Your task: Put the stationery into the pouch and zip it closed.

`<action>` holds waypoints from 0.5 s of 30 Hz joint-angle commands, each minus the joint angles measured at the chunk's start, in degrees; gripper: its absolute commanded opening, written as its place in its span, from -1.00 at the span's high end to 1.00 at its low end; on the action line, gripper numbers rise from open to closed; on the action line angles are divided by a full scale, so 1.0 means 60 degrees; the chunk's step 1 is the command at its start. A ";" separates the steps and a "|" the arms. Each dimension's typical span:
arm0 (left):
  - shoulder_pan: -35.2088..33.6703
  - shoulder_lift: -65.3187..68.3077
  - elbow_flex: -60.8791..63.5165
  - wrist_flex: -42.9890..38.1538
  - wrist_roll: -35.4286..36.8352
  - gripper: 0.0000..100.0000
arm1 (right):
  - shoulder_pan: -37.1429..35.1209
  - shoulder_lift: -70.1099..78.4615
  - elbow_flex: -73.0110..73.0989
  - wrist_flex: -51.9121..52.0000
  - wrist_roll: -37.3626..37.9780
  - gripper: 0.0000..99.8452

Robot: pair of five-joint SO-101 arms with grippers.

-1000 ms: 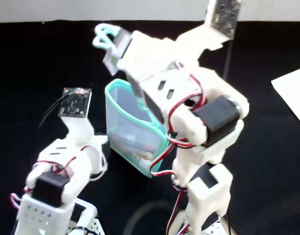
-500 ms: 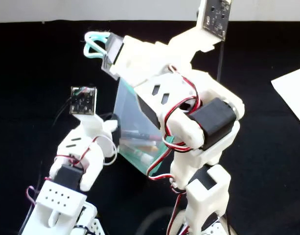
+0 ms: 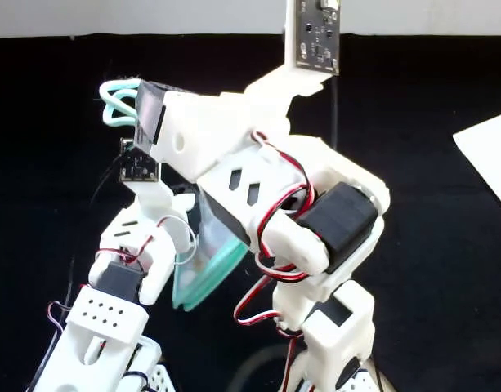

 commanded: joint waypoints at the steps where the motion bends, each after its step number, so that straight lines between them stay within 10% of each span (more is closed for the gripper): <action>1: -0.0374 0.0037 -0.0432 -0.0161 0.0088 0.99 | -0.0125 -0.0095 -0.0989 -0.0183 0.0103 0.99; 15: -0.2132 0.0022 -0.0535 0.0293 0.0073 0.99 | -0.0110 -0.0022 -0.0974 -0.0769 0.0117 0.99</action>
